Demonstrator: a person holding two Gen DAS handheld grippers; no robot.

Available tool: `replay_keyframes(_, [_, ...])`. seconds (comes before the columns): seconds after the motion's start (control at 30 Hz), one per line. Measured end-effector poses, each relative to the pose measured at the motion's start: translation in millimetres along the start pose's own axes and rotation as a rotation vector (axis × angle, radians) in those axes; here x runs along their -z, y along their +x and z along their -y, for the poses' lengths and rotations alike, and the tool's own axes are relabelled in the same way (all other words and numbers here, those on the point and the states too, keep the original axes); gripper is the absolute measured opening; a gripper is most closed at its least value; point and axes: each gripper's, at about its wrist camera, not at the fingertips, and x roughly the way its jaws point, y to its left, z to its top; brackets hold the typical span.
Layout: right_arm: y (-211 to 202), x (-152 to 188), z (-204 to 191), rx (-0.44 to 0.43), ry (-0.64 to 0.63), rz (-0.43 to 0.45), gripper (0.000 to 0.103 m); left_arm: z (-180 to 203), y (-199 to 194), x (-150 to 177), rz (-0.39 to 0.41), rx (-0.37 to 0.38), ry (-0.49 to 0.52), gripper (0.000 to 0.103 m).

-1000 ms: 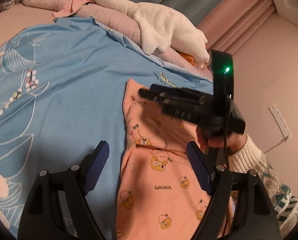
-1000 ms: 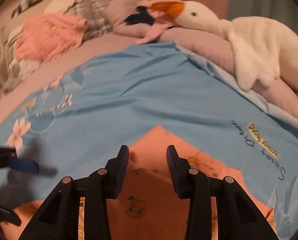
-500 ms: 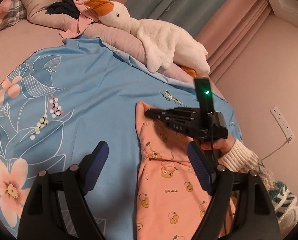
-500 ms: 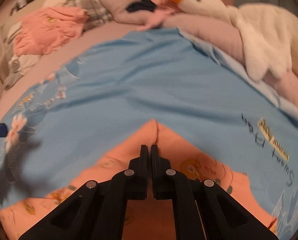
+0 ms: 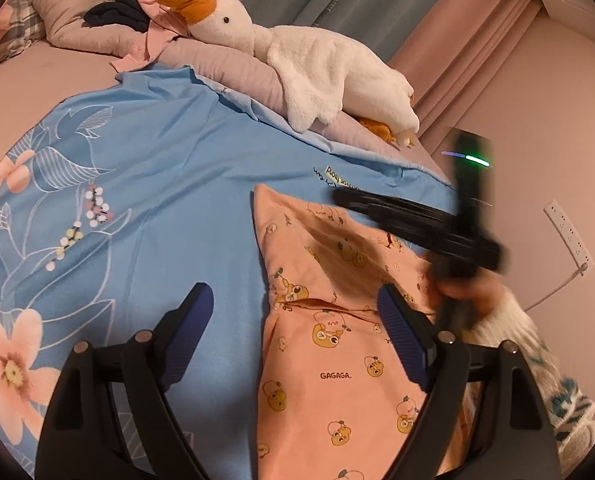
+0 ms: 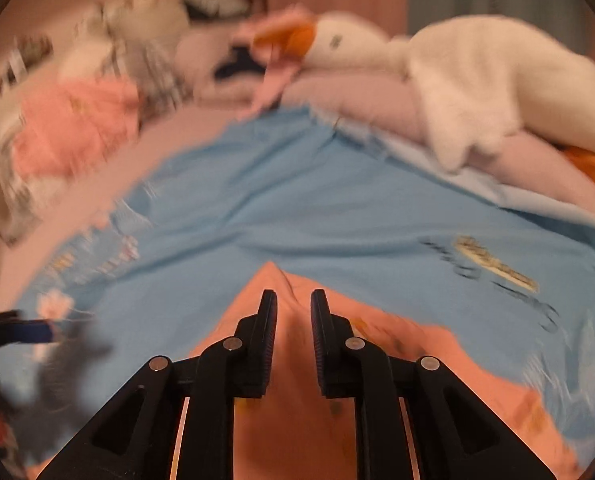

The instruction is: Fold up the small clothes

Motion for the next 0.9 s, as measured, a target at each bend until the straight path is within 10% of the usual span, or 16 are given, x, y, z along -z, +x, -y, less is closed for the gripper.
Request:
replay_keyframes(0.3, [-82,114,69,0.291,0.178,-0.108,0.015,57,86,-12,-0.106,0.044,0.161,0.081])
replay_keyframes(0.43, [-96,160,93,0.328,0.267,-0.142,0.013,34,123,5,-0.239,-0.075,0.146,0.065])
replay_keyframes(0.7, [-139,171,84,0.321,0.381,-0.073,0.019,58,67,17,-0.168,-0.203,0.262,0.071])
replay_keyframes(0.9, [-195,158,21,0.262,0.322,0.108,0.048,102,-14,21,-0.02,-0.216,0.313,0.087])
